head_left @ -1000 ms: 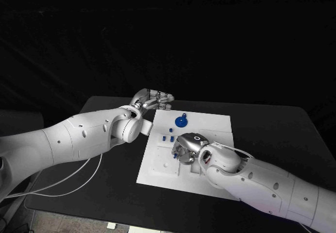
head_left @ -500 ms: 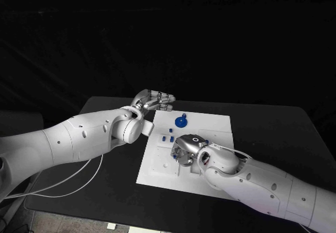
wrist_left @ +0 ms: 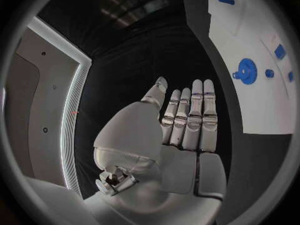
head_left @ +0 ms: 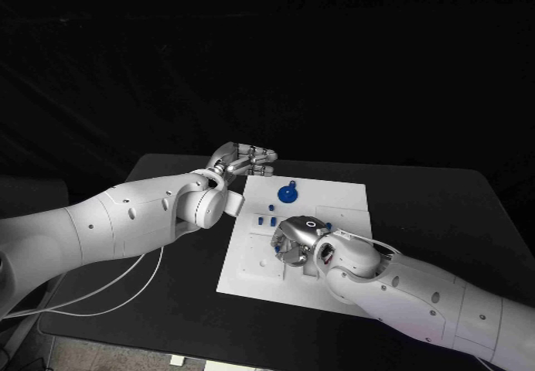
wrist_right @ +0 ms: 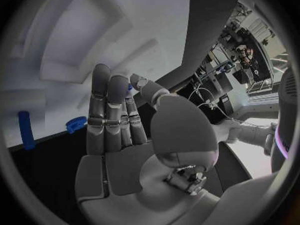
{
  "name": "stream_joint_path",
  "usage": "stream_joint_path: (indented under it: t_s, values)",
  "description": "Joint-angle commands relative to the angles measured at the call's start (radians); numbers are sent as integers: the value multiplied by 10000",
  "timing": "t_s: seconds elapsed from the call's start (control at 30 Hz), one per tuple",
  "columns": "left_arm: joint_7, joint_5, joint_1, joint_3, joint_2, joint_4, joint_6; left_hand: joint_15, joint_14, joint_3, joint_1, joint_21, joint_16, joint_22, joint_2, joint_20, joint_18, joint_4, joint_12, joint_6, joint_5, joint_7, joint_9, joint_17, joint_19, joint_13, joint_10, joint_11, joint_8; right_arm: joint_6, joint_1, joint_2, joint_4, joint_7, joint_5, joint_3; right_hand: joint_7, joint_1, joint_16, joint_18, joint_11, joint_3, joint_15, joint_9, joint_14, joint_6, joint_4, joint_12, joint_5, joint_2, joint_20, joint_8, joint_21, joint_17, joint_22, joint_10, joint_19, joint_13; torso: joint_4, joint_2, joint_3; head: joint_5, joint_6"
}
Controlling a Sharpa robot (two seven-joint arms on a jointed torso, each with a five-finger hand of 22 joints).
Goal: Assemble the parts on the task board
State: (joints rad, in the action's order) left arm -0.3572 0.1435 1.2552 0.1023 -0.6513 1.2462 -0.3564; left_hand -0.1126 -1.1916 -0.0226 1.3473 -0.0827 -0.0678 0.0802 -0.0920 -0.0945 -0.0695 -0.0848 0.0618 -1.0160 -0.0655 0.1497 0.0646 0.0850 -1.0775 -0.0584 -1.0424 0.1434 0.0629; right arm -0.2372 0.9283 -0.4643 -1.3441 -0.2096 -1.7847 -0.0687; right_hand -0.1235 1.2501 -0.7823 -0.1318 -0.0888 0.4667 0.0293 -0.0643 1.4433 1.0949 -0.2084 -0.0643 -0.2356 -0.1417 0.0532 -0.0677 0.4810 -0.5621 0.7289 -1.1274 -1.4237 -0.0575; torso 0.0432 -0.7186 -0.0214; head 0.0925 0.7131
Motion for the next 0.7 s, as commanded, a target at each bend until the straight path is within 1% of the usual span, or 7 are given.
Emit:
stream_joint_path:
  t_s: [0.03, 0.17, 0.33, 0.4, 0.47, 0.57, 0.7]
  values:
    - [-197, -145, 12, -11, -5, 26, -53, 9, -24, -50, -19, 1, 3, -1, 44, -9, 81, 10, 39, 11, -28, -39, 14, -3, -71, 0, -61, 17, 39, -180, -41, -62, -32, 66, 237, 27, -21, 412, -28, -230, -108, -1023, -118, 10, 10, -383, 122, 67, -158, -19, -154, 28, -223, 60, -199, 512, -131, 3, -3, 7, 15, -32, -28]
    - [-227, -157, 12, -11, -21, -14, -17, 11, -28, -49, -23, 1, -1, -1, 44, -10, 81, 12, 42, 30, -21, -33, 10, -2, -70, -1, -63, 15, 31, -512, -43, -184, -201, 82, 310, 27, -46, 807, -106, -281, -217, -1714, -176, 25, -5, -532, 427, 55, -209, -96, -206, 60, -446, 124, -398, 1020, -295, -3, 0, 3, 8, -74, -67]
    - [-197, -164, 12, -11, -48, -118, 172, 13, -33, -75, 3, 0, -2, -1, 13, -5, 78, -3, 40, 40, -49, -33, 12, -2, -73, 0, -61, 16, 36, -778, -46, -385, -469, 75, 369, 25, -47, 881, -153, -271, -193, -1585, -146, 23, -8, -529, 509, 62, -301, -144, -178, 55, -492, 158, -434, 933, -375, 0, -24, 14, -2, -113, -124]
    - [-179, -156, 13, -10, -71, -172, 256, 16, -33, -99, 17, -2, 0, 1, -7, -2, 77, -14, 40, 37, -99, -34, 13, -3, -74, 0, -61, 14, 38, -898, -46, -503, -617, 20, 401, 14, -48, 864, -162, -270, -192, -1517, -145, 23, -11, -523, 508, 61, -302, -149, -175, 56, -499, 166, -434, 916, -381, 0, -65, 30, -5, -117, -159]
    - [-170, -151, 13, -10, -85, -209, 303, 19, -37, -116, 24, -3, -1, 1, -22, 1, 77, -22, 38, 40, -121, -33, 12, -2, -74, 1, -61, 13, 37, -971, -46, -628, -761, -42, 426, -24, -86, 854, -173, -268, -187, -1366, -140, 26, -8, -544, 524, 58, -49, -80, -170, 61, -504, 172, -433, 868, -390, -1, -74, 31, -3, -137, -192]
    - [-165, -145, 14, -10, -89, -247, 337, 19, -37, -116, 24, -3, -1, 1, -22, 1, 77, -22, 38, 40, -121, -33, 12, -2, -74, 1, -61, 13, 37, -1046, -44, -835, -979, -100, 469, -140, -85, 758, -190, -267, -185, -1098, -141, 25, -14, -527, 560, 60, 76, -161, -172, 61, -519, 186, -436, 853, -406, 0, -91, 39, -4, -132, -197]
    - [-155, -127, 14, -10, -80, -287, 443, 15, -35, -108, -8, -3, 0, 3, 10, -2, 81, -23, 39, 47, -83, -28, 13, -3, -72, 0, -55, 18, 38, -1126, -42, -1192, -1334, 14, 672, -436, -89, 683, -199, -253, -154, -903, -122, 24, -14, -461, 607, 64, 108, -185, -157, 57, -533, 200, -434, 677, -409, 0, -101, 45, -11, -168, -257]
